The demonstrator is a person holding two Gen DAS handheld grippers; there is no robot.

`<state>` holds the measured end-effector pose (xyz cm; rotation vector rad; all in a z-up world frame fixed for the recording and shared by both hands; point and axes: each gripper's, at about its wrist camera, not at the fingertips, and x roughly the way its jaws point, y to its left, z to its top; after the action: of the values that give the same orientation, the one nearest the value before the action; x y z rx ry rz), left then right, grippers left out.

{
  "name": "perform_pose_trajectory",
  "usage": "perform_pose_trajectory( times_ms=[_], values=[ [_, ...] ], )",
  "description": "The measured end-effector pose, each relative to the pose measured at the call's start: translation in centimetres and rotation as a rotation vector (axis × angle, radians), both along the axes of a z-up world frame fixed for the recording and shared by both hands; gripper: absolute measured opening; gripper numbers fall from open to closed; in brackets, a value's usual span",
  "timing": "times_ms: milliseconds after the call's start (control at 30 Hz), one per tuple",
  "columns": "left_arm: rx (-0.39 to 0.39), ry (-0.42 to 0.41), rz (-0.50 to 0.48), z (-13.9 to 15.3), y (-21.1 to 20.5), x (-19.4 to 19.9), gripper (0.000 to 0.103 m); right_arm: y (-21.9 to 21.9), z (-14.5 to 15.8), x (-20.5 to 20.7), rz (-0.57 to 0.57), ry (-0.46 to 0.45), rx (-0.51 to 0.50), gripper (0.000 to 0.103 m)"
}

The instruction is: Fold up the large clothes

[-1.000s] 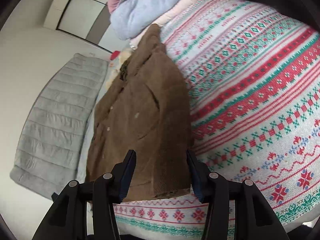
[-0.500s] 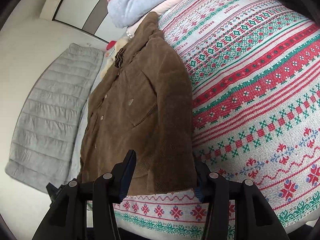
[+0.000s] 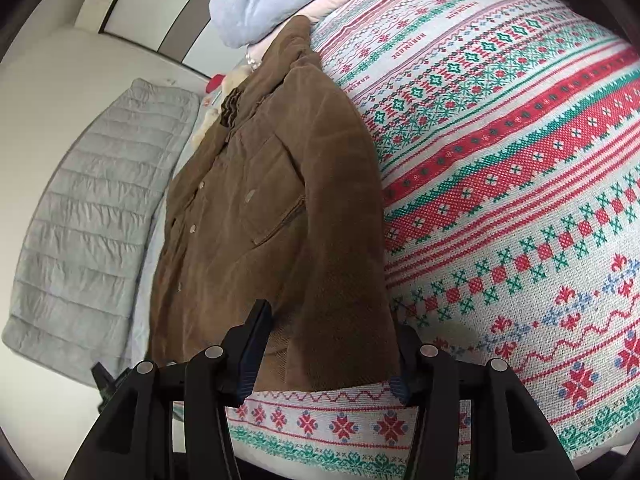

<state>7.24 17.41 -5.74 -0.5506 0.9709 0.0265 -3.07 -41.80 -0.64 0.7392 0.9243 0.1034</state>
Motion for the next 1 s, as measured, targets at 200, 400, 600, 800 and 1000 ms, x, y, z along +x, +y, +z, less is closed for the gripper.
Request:
perform_pose_trajectory(
  times_ms=[200,400,600,800,1000],
  values=[
    [-0.086,-0.071,0.044,0.9,0.9,-0.7,0.027,-0.1,0.1,0.1,0.000,-0.008,0.018,0.053],
    [-0.198,-0.119,0.019,1.2,0.8,-0.5,0.030,-0.1,0.1,0.2,-0.004,-0.041,0.046,0.053],
    [-0.171,-0.073,0.012,0.5,-0.5,0.9,0.031,0.7,-0.2,1.1,-0.014,-0.020,-0.017,0.047],
    [-0.109,-0.075,0.064,1.2,0.5,0.3,0.020,0.1,0.4,1.0,-0.031,-0.043,0.022,0.011],
    [-0.270,-0.131,0.117,3.1,3.6,1.5,0.016,-0.3,5.0,0.8,-0.042,-0.172,0.044,0.009]
  ],
)
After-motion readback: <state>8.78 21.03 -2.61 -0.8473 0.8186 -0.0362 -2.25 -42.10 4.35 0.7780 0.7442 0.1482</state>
